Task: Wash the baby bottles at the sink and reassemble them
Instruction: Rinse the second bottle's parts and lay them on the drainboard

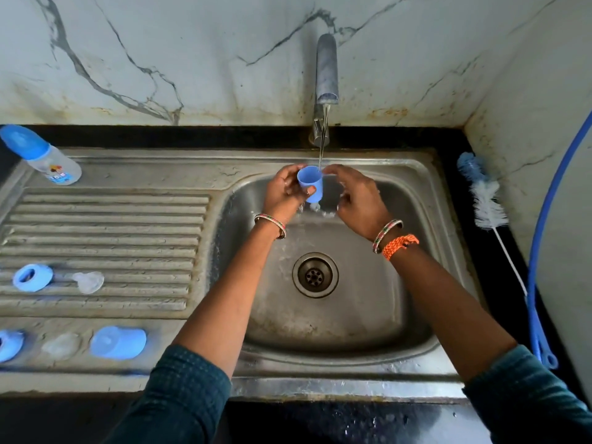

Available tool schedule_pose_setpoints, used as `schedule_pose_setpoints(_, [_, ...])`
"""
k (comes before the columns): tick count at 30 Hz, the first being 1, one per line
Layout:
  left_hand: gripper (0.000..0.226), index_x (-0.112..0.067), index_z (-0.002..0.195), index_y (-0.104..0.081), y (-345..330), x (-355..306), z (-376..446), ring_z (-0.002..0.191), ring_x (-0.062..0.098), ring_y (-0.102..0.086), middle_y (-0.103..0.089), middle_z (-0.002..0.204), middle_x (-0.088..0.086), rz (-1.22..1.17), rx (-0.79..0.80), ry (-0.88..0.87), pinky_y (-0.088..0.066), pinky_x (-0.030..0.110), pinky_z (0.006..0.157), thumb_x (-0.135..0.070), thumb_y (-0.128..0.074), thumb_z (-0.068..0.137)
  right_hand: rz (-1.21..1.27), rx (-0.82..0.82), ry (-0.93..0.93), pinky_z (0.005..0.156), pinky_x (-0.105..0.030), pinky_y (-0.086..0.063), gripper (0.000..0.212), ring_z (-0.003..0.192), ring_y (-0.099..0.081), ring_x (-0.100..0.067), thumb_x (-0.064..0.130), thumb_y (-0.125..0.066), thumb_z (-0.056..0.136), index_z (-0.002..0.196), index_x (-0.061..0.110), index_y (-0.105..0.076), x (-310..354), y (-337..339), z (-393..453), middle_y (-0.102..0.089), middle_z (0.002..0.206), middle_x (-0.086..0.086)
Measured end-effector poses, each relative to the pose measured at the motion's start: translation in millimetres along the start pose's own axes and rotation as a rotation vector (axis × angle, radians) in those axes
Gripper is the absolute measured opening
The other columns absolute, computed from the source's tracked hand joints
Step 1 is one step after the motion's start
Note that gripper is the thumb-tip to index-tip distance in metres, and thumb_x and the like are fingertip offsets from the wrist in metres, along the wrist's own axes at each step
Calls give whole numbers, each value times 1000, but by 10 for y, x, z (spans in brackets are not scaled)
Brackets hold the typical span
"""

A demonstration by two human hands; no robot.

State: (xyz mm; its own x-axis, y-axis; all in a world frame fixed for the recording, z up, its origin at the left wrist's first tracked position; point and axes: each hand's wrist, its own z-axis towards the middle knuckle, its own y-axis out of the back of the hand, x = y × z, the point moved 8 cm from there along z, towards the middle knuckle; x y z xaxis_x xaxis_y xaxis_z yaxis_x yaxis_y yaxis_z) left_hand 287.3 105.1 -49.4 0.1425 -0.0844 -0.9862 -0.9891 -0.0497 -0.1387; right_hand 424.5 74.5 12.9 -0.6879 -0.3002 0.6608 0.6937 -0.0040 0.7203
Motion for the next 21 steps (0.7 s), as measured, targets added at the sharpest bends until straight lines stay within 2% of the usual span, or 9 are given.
schedule_pose_setpoints(2, [53,6,118,-51,-42,-83,0,87,6,-62,-60,112,17,114,57,-89,-52,22,84,25,-64,69,-186,168,-12,95,-43,-47,66,132,-39,-35,-8,-50,73,134,18,-51,-10,-143,20,-33,148,-17])
schedule_pose_setpoints(5, [57,-7,114,-57,-113,-131,-20,99,19,-61,-62,110,11,235,86,-177,-51,40,93,22,-67,66,-500,280,-142,102,-50,-40,60,140,-20,-37,9,-56,79,137,22,-47,-142,-226,65,-16,156,-15])
schedule_pose_setpoints(7, [55,-10,114,-59,-177,-146,-44,105,26,-60,-63,111,11,276,118,-224,-48,47,96,21,-64,68,-436,236,-190,108,-52,-34,56,142,-12,-37,14,-57,79,134,17,-49,-86,-292,146,-14,156,-16])
schedule_pose_setpoints(10, [47,-9,115,-64,-170,-222,-48,106,26,-62,-66,111,8,429,80,-344,-49,36,95,13,-61,74,-240,281,-249,117,-47,-16,48,145,1,-35,15,-56,80,127,20,-56,6,-487,211,-13,157,-14])
schedule_pose_setpoints(12, [44,-8,115,-64,-88,-255,-72,105,25,-63,-65,109,2,449,55,-377,-50,32,94,8,-66,74,-329,330,-108,116,-52,-18,52,146,6,-35,12,-57,80,131,23,-54,55,-497,218,-8,158,-11])
schedule_pose_setpoints(14, [46,-3,113,-64,-21,-237,-93,102,23,-64,-66,106,3,511,55,-365,-50,28,93,10,-72,69,-655,399,116,114,-55,-20,57,145,8,-37,12,-56,82,137,24,-48,52,-442,222,1,160,-9])
schedule_pose_setpoints(16, [45,-2,110,-65,-15,-232,-93,98,22,-65,-68,104,6,535,52,-348,-51,26,90,13,-72,68,-1014,326,368,114,-57,-13,50,145,7,-39,18,-51,89,138,25,-46,128,-349,278,8,160,-8])
schedule_pose_setpoints(18, [45,-1,109,-65,-52,-327,-67,95,18,-64,-68,102,4,555,36,-394,-50,24,89,12,-71,67,-1105,219,471,115,-59,-7,46,145,4,-40,21,-47,93,139,25,-44,244,-296,308,10,160,-8])
schedule_pose_setpoints(21, [45,-2,111,-66,-82,-433,-34,96,15,-63,-69,104,5,588,47,-429,-50,26,91,5,-75,68,-903,228,147,115,-56,-4,54,144,13,-41,15,-46,90,143,27,-38,133,-357,258,12,159,-11])
